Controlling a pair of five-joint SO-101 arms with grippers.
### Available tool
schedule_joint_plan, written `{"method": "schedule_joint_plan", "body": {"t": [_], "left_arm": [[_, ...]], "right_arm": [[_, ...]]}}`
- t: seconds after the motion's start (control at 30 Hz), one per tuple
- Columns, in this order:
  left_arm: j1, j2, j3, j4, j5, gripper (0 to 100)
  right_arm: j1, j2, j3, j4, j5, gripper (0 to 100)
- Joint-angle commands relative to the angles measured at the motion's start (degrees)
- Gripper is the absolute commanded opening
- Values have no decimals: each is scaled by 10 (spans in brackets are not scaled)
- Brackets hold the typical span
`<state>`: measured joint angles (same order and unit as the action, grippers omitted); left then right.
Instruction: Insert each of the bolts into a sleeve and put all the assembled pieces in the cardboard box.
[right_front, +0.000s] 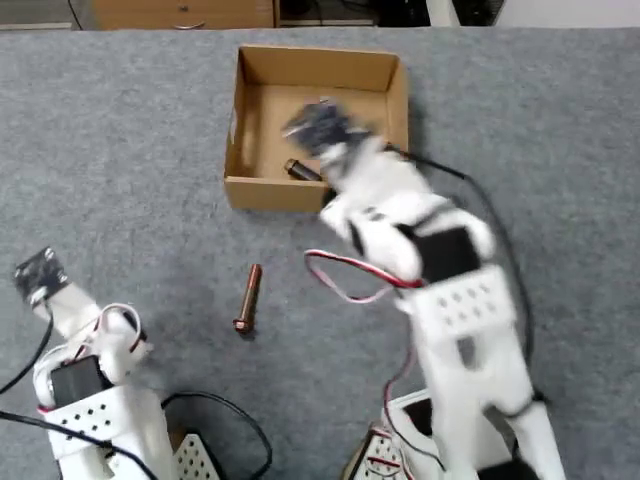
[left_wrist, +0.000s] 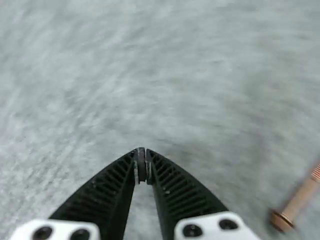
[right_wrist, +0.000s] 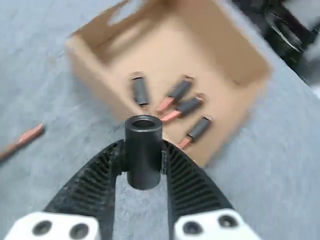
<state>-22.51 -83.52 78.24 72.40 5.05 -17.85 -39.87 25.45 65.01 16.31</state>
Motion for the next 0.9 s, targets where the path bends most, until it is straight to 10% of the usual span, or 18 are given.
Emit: {"method": "schedule_joint_plan", "body": {"t": [0.0,0.47,0.87], "left_arm": [[93,6,-100,38,-1,20],[263,440,-459,197,55,21],[358,725,-690,242,-12,20]], "right_arm": [[52,-72,-36,33,-83,2],[195,-203,-87,172,-299,2],[208,-262,-82,200,-308,2]]}}
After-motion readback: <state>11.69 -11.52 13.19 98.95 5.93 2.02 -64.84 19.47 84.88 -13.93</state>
